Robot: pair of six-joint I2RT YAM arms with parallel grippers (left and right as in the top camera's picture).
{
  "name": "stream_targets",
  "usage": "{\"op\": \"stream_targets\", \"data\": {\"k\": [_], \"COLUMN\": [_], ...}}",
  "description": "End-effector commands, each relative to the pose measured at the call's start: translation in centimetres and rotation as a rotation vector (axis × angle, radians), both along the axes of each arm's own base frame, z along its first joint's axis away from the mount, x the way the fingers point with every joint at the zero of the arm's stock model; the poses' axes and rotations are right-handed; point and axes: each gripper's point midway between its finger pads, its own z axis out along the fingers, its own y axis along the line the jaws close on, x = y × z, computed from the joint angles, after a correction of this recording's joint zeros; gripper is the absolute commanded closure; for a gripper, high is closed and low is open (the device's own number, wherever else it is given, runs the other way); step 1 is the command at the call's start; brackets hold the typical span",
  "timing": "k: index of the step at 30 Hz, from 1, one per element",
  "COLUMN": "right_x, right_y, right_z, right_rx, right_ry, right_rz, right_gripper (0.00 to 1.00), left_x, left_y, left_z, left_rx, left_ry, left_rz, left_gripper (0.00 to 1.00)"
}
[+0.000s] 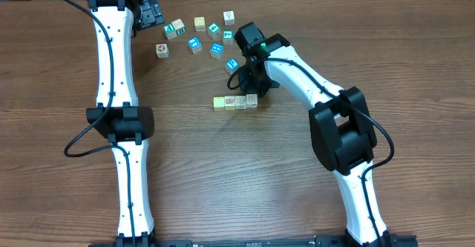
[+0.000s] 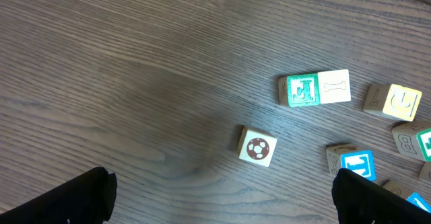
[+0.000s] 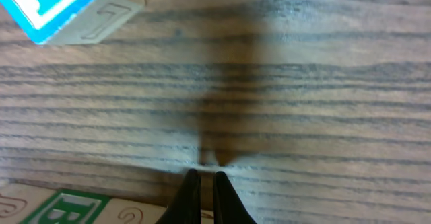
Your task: Form a horizontal line
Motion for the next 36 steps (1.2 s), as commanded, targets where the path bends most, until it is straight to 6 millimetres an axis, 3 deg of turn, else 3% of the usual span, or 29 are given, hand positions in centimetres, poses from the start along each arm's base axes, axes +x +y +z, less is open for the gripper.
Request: {"op": "stream_targets", "data": {"k": [1, 36], "right_x": [0.09, -0.30], "right_y": [0.19, 0.65], "right_z": [0.67, 0.67], "right_rx": [0.012, 0.039], "right_ry": [-0.011, 0.010], "right_rz": [-0.001, 0.005], "right_gripper": [0.96, 0.96], "left_x": [-0.03, -0.03], "left_y": [0.25, 0.25], "left_z": [2.17, 2.17], "left_rx": [0.014, 0.014], "left_ry": [-0.046, -0.046], "left_rz": [-0.005, -0.005], "left_gripper": [0.00, 0.00]}}
